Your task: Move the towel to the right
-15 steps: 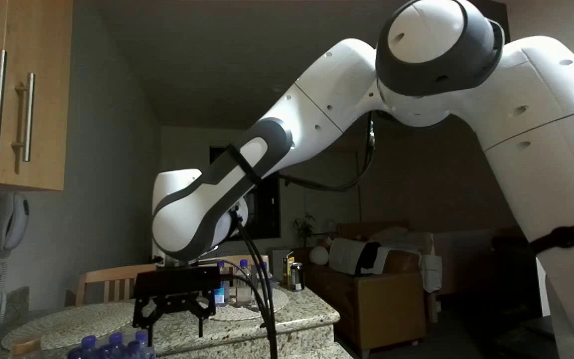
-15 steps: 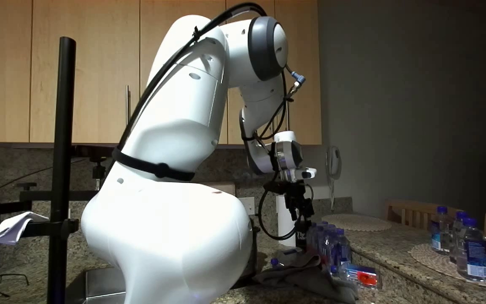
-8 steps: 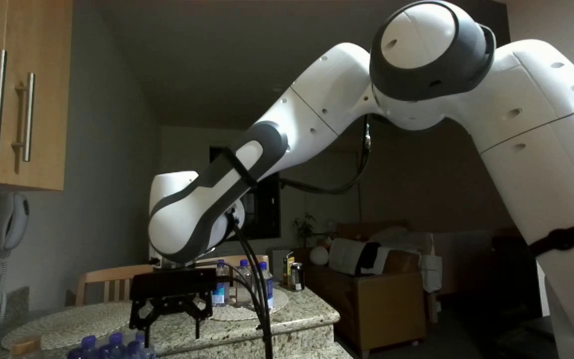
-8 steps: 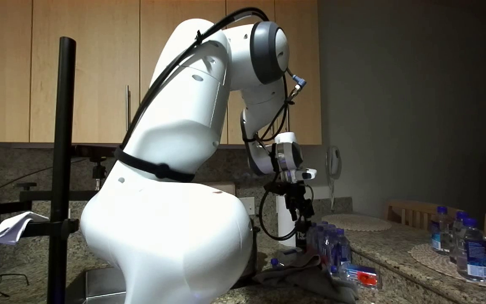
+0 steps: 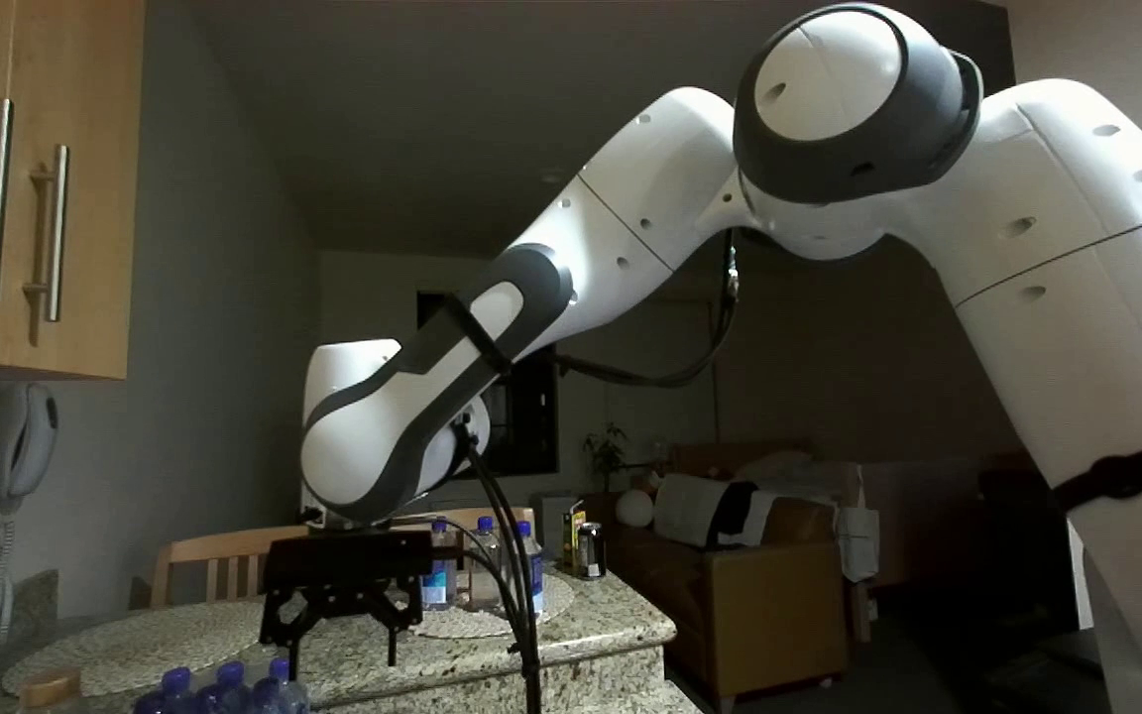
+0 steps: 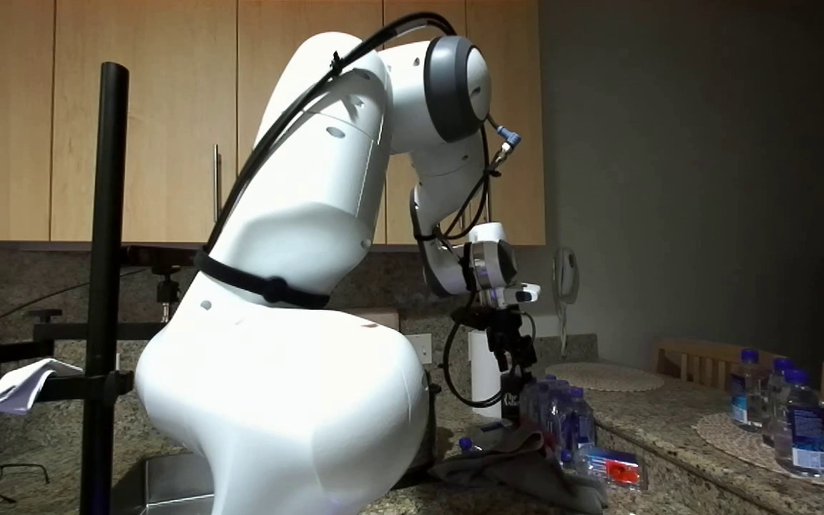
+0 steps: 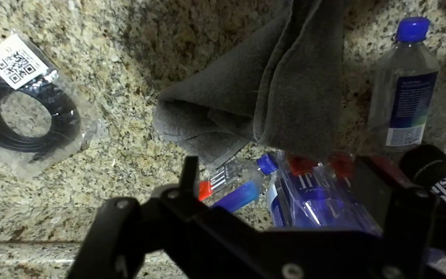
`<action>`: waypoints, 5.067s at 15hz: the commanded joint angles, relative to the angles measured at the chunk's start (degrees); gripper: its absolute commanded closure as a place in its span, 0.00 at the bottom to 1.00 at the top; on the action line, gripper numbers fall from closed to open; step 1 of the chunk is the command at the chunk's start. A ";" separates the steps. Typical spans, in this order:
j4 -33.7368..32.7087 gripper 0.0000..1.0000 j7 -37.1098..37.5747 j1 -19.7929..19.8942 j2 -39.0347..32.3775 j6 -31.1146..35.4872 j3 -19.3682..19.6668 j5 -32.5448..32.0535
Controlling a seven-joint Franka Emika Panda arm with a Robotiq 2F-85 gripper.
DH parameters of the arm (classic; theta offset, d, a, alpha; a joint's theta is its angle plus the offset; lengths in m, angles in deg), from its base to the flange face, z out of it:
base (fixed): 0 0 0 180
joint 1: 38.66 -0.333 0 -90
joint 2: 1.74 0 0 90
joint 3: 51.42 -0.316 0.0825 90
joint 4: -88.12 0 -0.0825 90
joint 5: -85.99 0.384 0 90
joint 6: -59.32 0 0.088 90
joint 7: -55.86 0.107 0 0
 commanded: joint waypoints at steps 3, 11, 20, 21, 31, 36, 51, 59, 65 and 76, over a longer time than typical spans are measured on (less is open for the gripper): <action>-2.15 0.00 -7.40 0.80 -3.58 4.57 0.13 4.08; -15.10 0.00 -34.12 6.27 -15.42 4.71 -2.81 20.88; -21.42 0.00 -46.66 6.85 -22.70 -0.09 -1.76 22.88; -21.76 0.00 -46.98 6.88 -23.36 0.23 -1.52 22.91; -25.55 0.00 -50.96 8.50 -29.49 -0.04 -4.51 25.67; -27.12 0.27 -52.03 7.93 -31.50 0.09 -5.93 26.06; -26.75 0.92 -49.41 6.69 -31.82 0.24 -5.81 26.09; -26.53 0.91 -44.47 3.64 -28.30 0.29 -3.73 24.72; -26.28 0.91 -44.02 3.20 -24.06 -2.38 -3.48 24.98; -23.13 0.91 -44.05 4.29 -15.77 -5.31 -1.17 24.57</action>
